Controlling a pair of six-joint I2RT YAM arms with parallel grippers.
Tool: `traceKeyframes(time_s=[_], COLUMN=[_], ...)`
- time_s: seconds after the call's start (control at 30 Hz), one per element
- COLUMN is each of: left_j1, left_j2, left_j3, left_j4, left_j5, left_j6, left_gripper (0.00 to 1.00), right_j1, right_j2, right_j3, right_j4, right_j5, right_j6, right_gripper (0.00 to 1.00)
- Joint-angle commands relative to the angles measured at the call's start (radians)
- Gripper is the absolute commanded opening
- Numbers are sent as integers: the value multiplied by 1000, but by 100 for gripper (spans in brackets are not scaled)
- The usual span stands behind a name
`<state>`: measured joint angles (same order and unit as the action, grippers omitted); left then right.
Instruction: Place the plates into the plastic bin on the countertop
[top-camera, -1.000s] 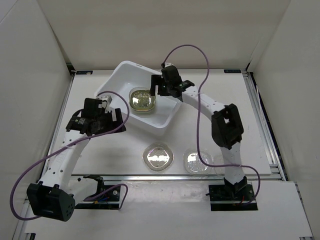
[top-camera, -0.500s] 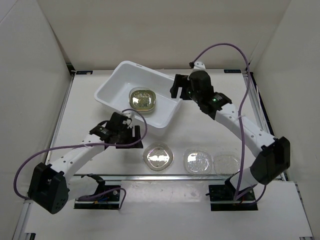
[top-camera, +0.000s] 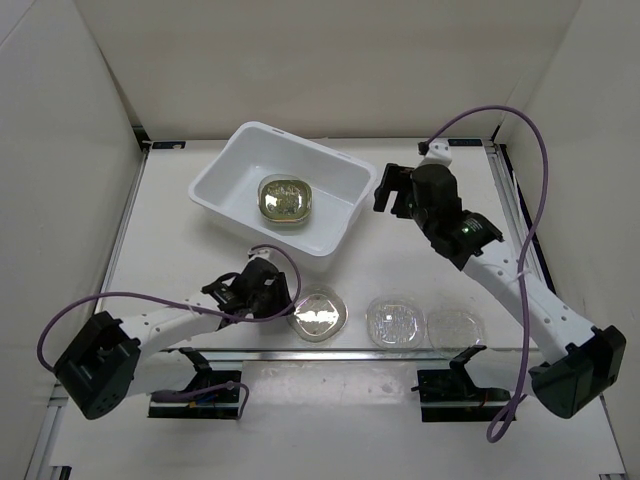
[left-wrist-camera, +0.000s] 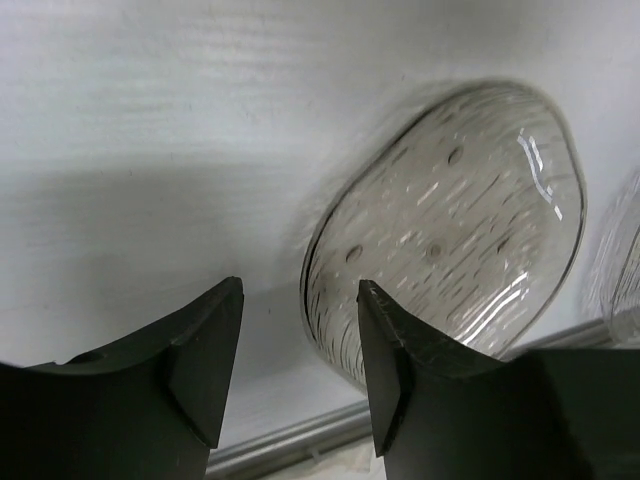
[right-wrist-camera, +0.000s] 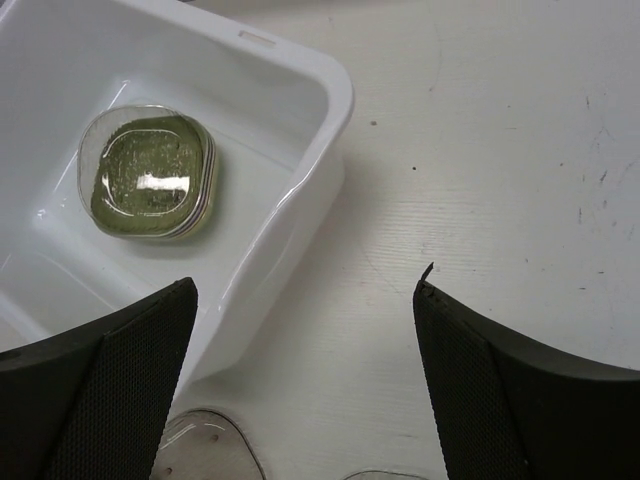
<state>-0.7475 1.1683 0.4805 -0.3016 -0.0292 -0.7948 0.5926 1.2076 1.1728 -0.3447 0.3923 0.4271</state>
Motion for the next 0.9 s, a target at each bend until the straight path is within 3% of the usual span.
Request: traceKeyframes(time_s=[0.0, 0.17, 0.37, 0.4, 0.5, 0.67, 0.87], left_j1=[-10, -33, -64, -69, -88, -141, -162], left_j2=[10, 65, 88, 90, 65, -15, -153], left_j3=[-14, -25, -11, -17, -16, 47, 292], left_j4=[99, 154, 160, 160, 139, -41, -269], left_j5=[-83, -98, -109, -112, -104, -103, -48], left_j6=[-24, -15, 0, 3, 26, 107, 239], left_gripper=[60, 53, 34, 25, 10, 10, 10], right_j1=[-1, -5, 2, 3, 3, -4, -10], right_j2=[-42, -72, -97, -103, -109, -128, -128], right_j3=[-13, -25, -22, -25, -30, -45, -48], right_j4=[1, -20, -42, -42, -45, -36, -17], right_j5=[49, 74, 95, 98, 111, 126, 163], right_j6=[5, 2, -7, -10, -10, -23, -47], right_gripper=[91, 91, 91, 91, 91, 91, 92])
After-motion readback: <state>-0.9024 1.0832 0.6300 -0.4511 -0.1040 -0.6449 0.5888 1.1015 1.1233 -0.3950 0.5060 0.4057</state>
